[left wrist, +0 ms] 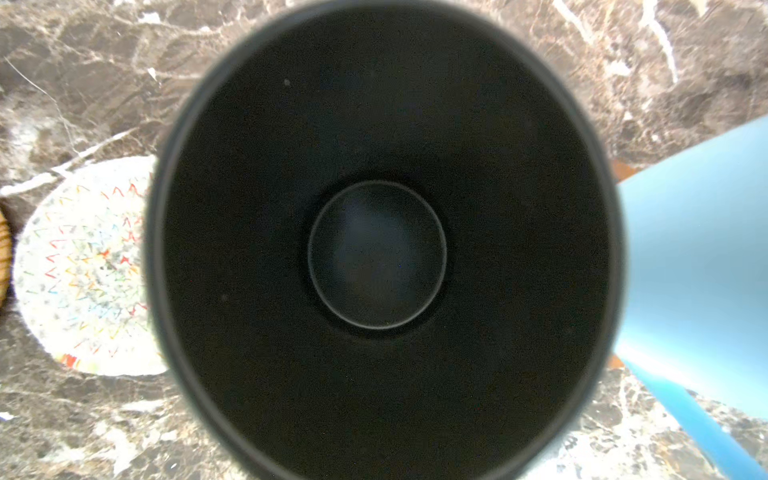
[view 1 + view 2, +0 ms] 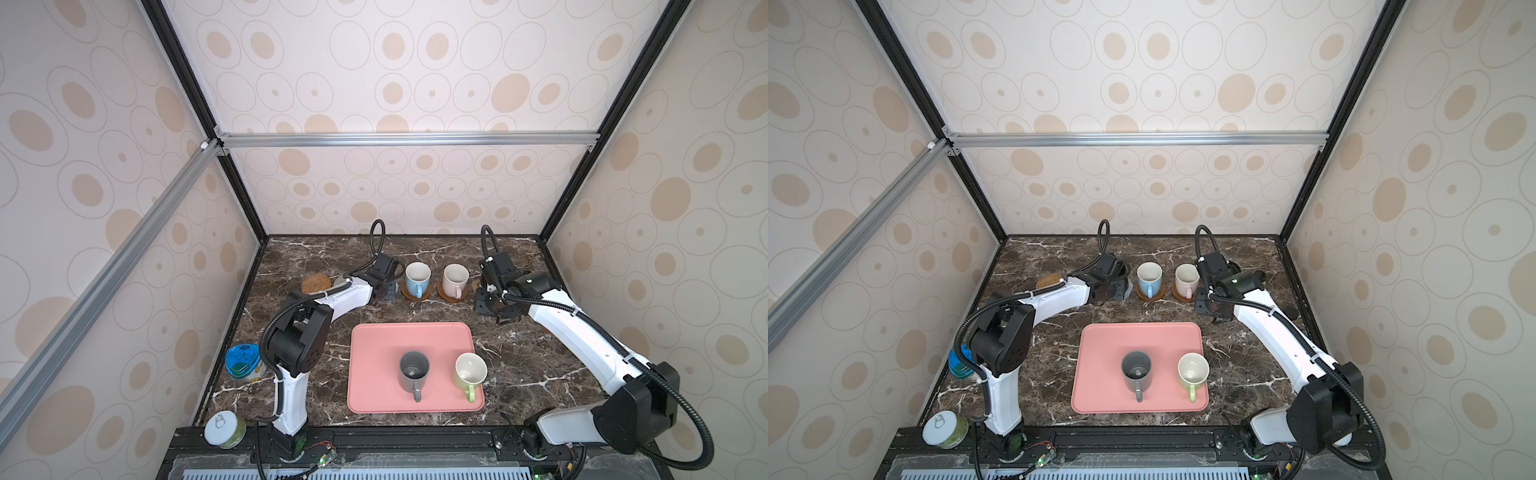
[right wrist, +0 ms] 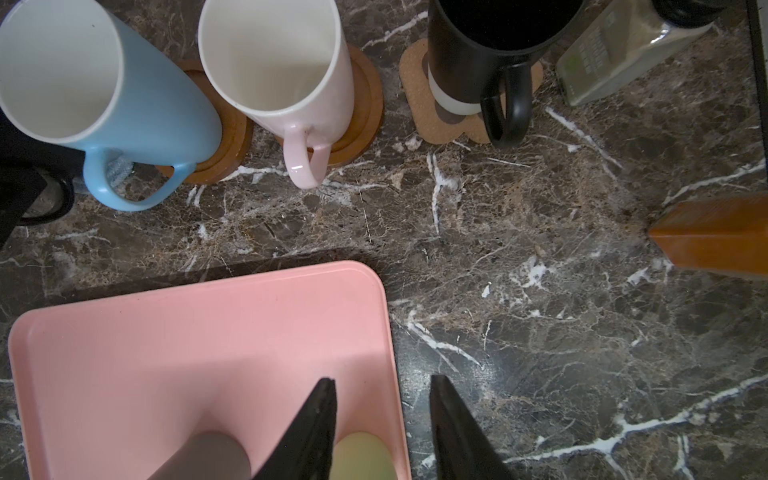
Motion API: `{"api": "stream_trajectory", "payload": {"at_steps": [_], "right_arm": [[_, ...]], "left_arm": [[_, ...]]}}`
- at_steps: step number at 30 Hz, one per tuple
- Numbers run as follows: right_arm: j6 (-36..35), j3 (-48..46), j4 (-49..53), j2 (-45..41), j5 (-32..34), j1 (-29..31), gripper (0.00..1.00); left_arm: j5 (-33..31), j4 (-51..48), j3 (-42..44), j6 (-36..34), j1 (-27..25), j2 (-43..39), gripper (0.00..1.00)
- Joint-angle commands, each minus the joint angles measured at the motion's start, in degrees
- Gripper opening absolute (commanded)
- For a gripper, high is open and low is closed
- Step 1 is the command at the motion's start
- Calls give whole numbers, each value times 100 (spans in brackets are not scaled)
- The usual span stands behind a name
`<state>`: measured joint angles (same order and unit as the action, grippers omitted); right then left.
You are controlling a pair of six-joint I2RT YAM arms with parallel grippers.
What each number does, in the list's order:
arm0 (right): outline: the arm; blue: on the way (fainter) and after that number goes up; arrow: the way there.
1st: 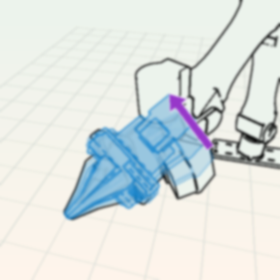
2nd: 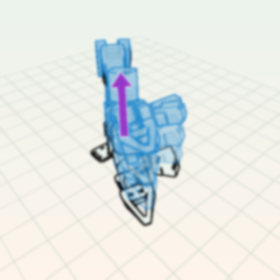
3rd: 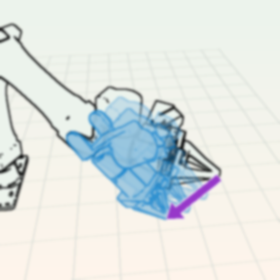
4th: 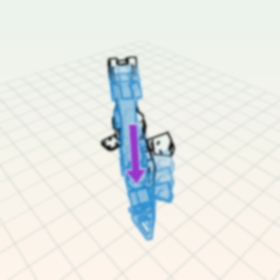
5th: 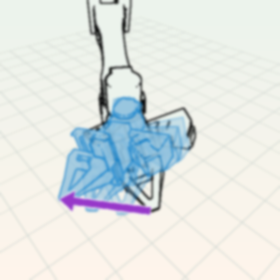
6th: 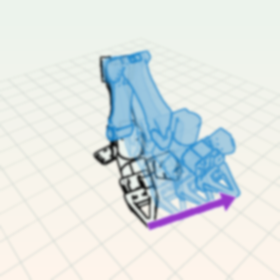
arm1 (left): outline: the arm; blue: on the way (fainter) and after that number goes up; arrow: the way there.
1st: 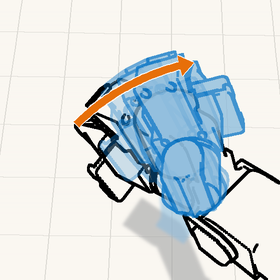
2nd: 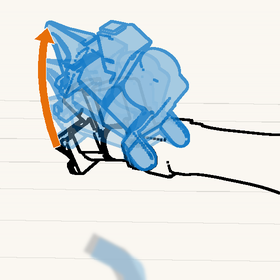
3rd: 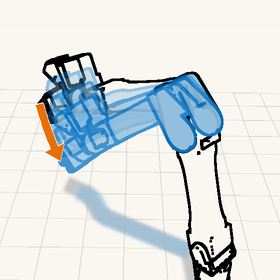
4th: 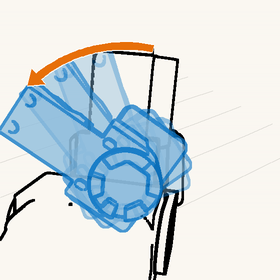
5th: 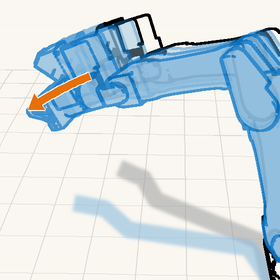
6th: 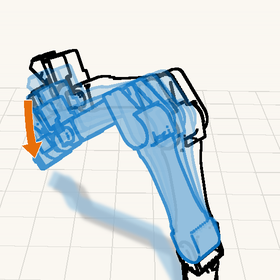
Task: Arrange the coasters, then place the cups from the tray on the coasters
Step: 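Lower the black mug onto the grey coaster beside the light-blue mug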
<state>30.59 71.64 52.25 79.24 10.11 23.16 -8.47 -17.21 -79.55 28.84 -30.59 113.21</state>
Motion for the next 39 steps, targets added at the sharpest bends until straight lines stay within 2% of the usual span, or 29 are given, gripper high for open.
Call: {"api": "stream_trajectory", "payload": {"at_steps": [1, 7, 23, 39], "right_arm": [[58, -53, 66, -120, 21, -40, 41], [55, -62, 54, -120, 17, -44, 41], [44, -67, 0, -67, -36, -43, 41], [43, -96, -22, -49, -68, -48, 41]], "left_arm": [[-165, 389, -45, 87, 37, -21, 7], [-156, 394, -34, 126, 40, 3, 11], [16, 340, 40, 287, 21, -179, 36], [538, 571, 424, 484, 7, -636, 39]]}}
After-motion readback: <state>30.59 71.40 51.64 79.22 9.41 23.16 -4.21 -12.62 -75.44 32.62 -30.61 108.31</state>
